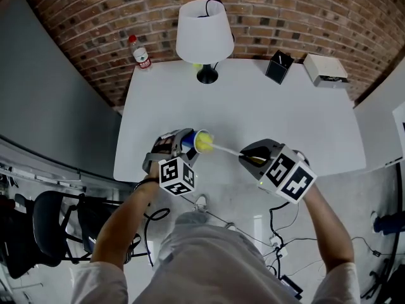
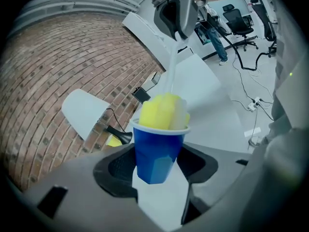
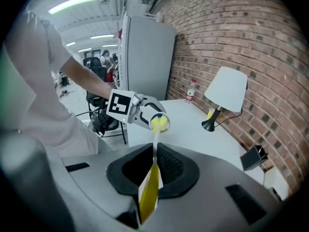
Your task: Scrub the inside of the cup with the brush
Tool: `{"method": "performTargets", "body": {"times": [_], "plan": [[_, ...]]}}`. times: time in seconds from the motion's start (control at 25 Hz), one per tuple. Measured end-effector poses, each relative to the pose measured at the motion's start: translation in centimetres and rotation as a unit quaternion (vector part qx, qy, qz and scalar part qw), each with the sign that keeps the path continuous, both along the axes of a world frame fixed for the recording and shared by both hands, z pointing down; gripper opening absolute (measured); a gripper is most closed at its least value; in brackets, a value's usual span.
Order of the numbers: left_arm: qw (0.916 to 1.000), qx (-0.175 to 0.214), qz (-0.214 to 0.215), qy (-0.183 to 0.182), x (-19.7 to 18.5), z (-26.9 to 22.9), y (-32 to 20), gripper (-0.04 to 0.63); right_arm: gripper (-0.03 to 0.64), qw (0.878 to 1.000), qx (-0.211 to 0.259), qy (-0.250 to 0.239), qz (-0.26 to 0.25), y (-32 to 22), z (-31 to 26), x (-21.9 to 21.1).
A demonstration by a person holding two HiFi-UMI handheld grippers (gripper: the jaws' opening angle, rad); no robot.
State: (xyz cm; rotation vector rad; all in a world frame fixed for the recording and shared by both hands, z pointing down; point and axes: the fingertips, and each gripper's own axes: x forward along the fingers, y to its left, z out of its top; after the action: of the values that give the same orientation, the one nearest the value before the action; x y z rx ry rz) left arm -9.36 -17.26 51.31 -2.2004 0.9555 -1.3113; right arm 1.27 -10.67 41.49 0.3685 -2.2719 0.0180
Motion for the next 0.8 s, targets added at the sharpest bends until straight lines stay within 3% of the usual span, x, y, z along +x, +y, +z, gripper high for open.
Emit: {"method": "performTargets", "body": {"times": [0.12, 0.28, 0.44, 0.68, 0.8], "plan": [[1.0000, 0.008, 0.000, -0.003, -0.1, -0.1, -0.2, 0.265, 0.025, 0.997, -0.055, -0.035, 0.042, -0.6, 0.2, 0.0], [0.9998, 0.018, 0.001, -0.005, -0.2, -0.3, -0.3, 0.265, 0.025, 0.981, -0.139, -0.090, 0.099, -1.1, 0.1, -0.1], [0.9996, 0.027, 0.003, -0.008, -0.2, -0.5, -0.5, 0.264, 0.025, 0.957, -0.214, -0.136, 0.140, -1.3, 0.4, 0.1], [0.9991, 0.041, 0.005, -0.006, -0.3, -0.6, -0.8, 0.264, 0.025, 0.902, -0.328, -0.209, 0.189, -1.6, 0.4, 0.2], [0.9992, 0.039, 0.006, 0.000, -0.2, -0.5, -0.9, 0.264, 0.025, 0.897, -0.332, -0.213, 0.200, -1.8, 0.5, 0.6]]}}
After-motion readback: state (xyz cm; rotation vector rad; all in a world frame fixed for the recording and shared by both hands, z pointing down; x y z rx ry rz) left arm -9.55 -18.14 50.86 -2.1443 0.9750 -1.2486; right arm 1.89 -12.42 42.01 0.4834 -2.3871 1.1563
